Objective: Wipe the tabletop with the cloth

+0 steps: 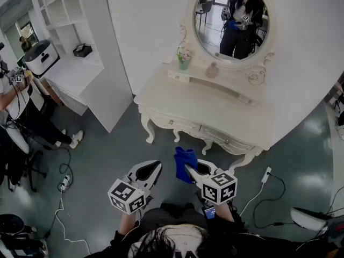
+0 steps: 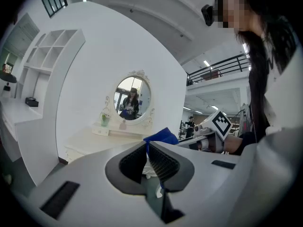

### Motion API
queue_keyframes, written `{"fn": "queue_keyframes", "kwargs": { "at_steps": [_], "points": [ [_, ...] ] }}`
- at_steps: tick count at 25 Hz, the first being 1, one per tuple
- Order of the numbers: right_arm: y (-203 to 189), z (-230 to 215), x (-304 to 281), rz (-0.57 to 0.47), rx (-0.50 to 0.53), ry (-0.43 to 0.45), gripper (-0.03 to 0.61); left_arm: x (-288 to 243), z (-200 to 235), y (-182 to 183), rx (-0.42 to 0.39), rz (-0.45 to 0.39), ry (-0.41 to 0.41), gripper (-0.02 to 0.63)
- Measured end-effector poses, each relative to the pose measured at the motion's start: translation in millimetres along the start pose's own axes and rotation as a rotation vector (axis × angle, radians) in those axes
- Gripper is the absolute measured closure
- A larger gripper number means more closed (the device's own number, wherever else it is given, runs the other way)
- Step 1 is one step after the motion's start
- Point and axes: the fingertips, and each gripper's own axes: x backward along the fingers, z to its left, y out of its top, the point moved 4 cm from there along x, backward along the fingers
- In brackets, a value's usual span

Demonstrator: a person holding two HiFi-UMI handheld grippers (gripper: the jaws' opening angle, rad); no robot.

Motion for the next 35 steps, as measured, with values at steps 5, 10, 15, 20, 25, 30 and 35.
{"fn": "queue_keyframes", "kwargs": {
  "at_steps": [5,10,15,20,25,30,35],
  "points": [
    [0.4,4.8,-11.8,-0.001,0.004,-0.008,0.499,3.3,12.9,1.1,0.001,-0.002,-0.007,0.617],
    [4.0,10.9,-24.0,-0.025,-0.016,-0.02,0.499,9.7,27.3,1.2,0.003,-0.001,-0.018,0.617],
    [3.3,23.0,-39.6,-0.032,-0.019,-0.031,0.499,23.9,44.4,-1.0,0.007,-0.005,-0.026,0.617],
    [-2.5,32.0,-50.6,-0.021,-0.021,-0.051,0.499,35.2,60.3,-9.4,0.022,0.005,-0.03,0.617],
    [-5.1,31.2,-56.3,-0.005,-0.017,-0.076,0.499,36.6,70.4,-14.2,0.042,-0.001,-0.042,0.617],
    [1.2,19.0,-66.6,0.008,-0.023,-0.09,0.499,23.0,80.7,-15.0,0.062,0.002,-0.055,0.617],
    [13.6,-1.1,-92.0,0.023,-0.023,-0.078,0.499,6.8,103.4,-11.1,0.072,-0.001,-0.038,0.617]
  ]
}}
